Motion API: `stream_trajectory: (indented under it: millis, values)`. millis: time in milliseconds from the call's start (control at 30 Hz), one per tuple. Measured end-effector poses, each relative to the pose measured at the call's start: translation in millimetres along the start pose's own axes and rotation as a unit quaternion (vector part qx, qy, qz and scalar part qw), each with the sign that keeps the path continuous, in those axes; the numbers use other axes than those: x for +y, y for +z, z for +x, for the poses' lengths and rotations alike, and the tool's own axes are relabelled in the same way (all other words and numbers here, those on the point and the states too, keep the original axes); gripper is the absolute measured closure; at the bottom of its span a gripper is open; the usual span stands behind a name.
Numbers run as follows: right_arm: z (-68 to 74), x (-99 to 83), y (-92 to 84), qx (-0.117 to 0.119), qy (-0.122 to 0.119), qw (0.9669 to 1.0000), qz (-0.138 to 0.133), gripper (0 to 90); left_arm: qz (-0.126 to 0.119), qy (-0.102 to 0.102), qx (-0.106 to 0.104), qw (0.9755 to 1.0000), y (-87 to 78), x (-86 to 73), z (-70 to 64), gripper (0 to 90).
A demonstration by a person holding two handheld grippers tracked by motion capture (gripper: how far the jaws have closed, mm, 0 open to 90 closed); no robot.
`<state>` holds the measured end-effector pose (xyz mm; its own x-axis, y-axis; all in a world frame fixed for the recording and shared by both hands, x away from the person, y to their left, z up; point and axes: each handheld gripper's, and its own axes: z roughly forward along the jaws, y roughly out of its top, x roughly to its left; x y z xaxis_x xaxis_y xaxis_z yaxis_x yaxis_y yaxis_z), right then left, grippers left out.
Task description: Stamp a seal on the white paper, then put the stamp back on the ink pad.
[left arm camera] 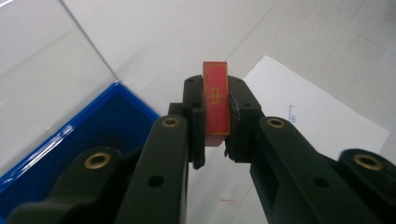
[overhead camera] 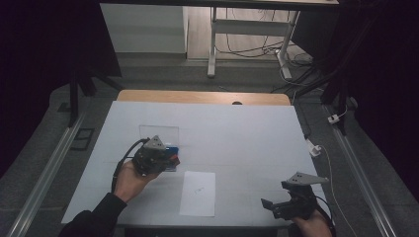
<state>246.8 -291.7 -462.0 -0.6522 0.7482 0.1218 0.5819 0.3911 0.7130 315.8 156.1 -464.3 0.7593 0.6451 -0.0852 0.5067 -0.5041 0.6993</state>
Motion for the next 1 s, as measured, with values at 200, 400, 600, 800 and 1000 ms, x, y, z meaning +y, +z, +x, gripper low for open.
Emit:
stream_trajectory:
  millis: [200, 400, 600, 800, 1000]
  values:
    - [0.2, 0.1, 0.2, -0.001, 0.000, 1.0000, 0.000, 0.3, -0.001, -0.012, 0.011, 0.9999, -3.6, -2.1, 8.9, 79.7]
    - [0.2, 0.1, 0.4, -0.001, 0.001, 1.0000, 0.001, 0.3, -0.005, -0.024, 0.020, 0.9995, -5.4, -3.5, 15.3, 79.6]
    - [0.3, 0.1, 0.5, -0.003, 0.001, 1.0000, 0.001, 0.3, -0.008, -0.032, 0.027, 0.9991, -8.1, -4.9, 21.3, 79.6]
    - [0.0, -0.3, 0.2, -0.002, 0.001, 1.0000, 0.002, 0.3, -0.008, -0.040, 0.036, 0.9985, -10.2, -6.2, 27.5, 79.6]
    - [0.1, 0.5, 0.7, -0.002, 0.001, 1.0000, 0.006, 0.3, -0.008, -0.050, 0.044, 0.9978, -9.2, -7.5, 34.2, 79.6]
